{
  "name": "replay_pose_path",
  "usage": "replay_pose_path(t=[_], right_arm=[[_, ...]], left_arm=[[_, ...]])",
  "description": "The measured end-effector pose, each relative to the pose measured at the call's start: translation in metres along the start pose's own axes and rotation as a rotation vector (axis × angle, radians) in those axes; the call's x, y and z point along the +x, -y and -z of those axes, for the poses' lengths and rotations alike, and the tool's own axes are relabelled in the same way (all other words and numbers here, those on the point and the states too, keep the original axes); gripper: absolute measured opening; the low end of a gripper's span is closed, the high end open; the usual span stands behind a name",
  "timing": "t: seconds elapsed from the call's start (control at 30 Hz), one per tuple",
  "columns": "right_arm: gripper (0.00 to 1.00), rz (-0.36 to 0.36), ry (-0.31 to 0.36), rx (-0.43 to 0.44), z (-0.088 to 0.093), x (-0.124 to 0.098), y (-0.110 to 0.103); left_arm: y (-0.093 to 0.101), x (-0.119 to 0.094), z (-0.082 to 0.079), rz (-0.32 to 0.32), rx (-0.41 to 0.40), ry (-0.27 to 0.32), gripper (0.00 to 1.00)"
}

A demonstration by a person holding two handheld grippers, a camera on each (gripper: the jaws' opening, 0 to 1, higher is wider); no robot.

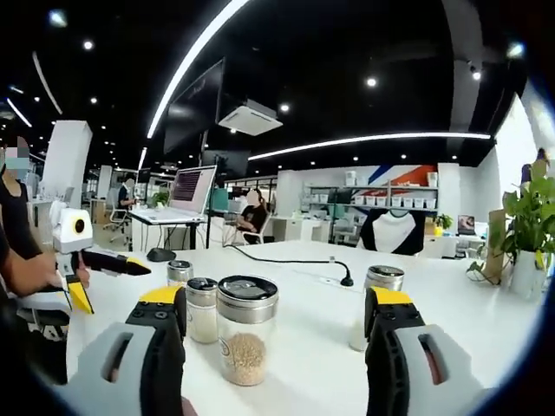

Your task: Rotate the seasoning bottle until the label or dispensing opening points toward the visible target arrow and the bottle remains upright within the marked orientation range

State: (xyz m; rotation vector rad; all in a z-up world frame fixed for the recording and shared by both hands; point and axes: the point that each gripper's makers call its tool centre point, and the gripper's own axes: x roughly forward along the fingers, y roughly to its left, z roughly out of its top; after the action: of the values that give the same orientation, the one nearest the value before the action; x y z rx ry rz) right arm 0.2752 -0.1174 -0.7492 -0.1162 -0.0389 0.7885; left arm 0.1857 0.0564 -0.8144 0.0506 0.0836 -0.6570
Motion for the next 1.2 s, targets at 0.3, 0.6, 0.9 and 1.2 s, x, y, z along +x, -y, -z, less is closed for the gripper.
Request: replay_pose_path(t=[0.3,0.6,0.9,1.2], right_arm=[[0.99,0.091,-0.014,0.061,0.008,-0.012,0.032],[0.99,0.143,-0.033,0.038,0.013,-0.008,0.054],[0.84,0.211,-0.045,0.002,0.019,0.004,0.074],[0.66,0.340,0.003,0.078,0.019,0.026,0.104]], left_arm=[[-0.008,-0.005,-0.004,-0.024,0.005,0.017,1.00],[-0.023,-0.015,-0.003,-0.053,0.017,0.026,1.00],[-0.025,-0.018,-0.002,-0.066,0.026,0.035,1.00],[-0.019,-0.011,0.001,-0.057,0.027,0.021,1.00]])
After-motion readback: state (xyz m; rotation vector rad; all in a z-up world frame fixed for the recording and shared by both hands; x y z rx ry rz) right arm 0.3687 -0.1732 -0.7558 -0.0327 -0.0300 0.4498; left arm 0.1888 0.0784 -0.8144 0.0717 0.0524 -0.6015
